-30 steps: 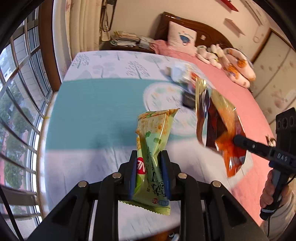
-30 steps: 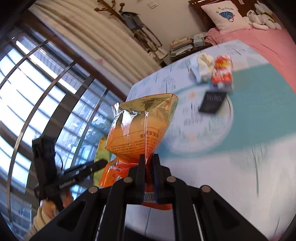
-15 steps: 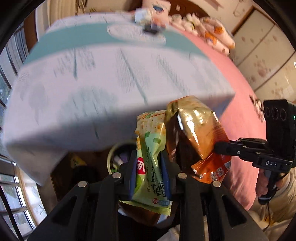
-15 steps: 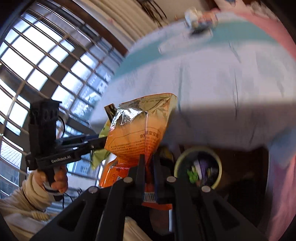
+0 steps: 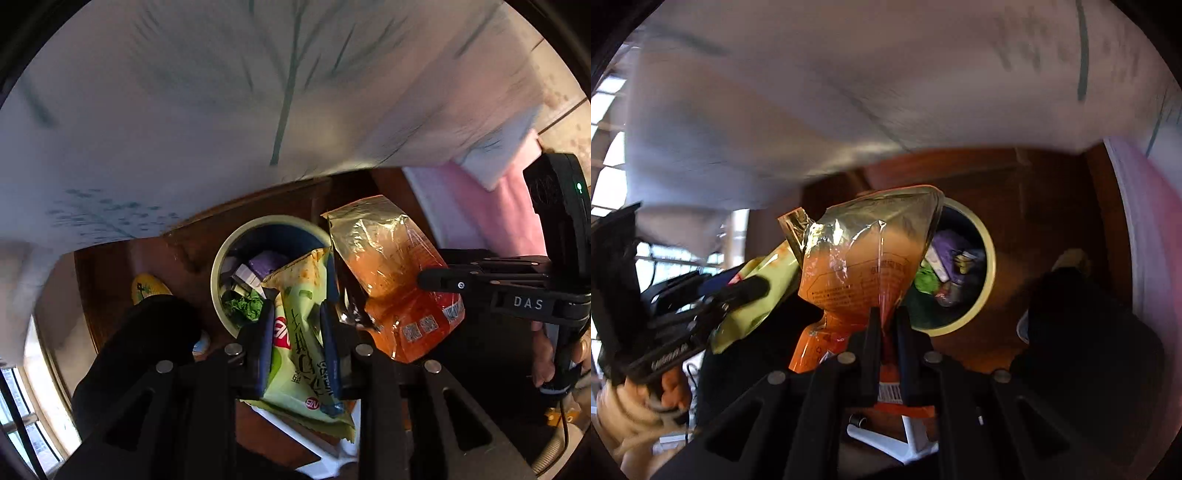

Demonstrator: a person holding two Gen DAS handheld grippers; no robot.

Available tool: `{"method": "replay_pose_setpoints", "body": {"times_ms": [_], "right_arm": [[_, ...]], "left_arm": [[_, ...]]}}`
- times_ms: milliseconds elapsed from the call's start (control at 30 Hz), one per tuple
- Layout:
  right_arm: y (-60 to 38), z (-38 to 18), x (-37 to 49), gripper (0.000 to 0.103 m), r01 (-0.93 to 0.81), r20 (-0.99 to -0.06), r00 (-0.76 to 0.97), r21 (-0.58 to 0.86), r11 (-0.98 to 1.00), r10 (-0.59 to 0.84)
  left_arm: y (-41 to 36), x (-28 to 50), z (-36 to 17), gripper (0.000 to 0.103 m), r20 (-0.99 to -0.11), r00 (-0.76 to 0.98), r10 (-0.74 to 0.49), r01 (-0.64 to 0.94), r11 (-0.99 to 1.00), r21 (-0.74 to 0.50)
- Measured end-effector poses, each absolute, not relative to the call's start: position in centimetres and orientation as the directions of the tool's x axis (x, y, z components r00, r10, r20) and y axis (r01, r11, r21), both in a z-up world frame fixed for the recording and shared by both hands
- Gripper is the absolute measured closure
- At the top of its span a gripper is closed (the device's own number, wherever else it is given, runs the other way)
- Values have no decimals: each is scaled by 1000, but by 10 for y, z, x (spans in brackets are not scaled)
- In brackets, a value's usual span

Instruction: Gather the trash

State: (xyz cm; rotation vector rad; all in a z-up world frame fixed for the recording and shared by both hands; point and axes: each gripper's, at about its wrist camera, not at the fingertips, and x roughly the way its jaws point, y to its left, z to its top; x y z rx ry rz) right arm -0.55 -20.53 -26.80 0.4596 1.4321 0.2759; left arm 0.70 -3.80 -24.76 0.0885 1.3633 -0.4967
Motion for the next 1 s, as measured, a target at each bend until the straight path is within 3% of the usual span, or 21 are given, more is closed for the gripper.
{"method": "replay_pose_setpoints", "body": {"times_ms": [367,833,933,1000], "right_arm": [[-202,-382,16,96,302,-912,49,402,864,407],[-186,-411,34,88,277,-927,8,362,890,375],[-183,-417,37,78,265,-933,1,348,899,361],[-182,-421,38,64,263,-937,-15,334,905,350]], "left_arm": [[-71,37,-332,81,-978,89,-191,364,920,-146],[-62,54,-365,77,-980,55,-193,257,951,-173],[-59,58,-372,67,-982,44,-186,250,953,-169],[-59,58,-377,59,-984,42,-174,246,956,-159]]}}
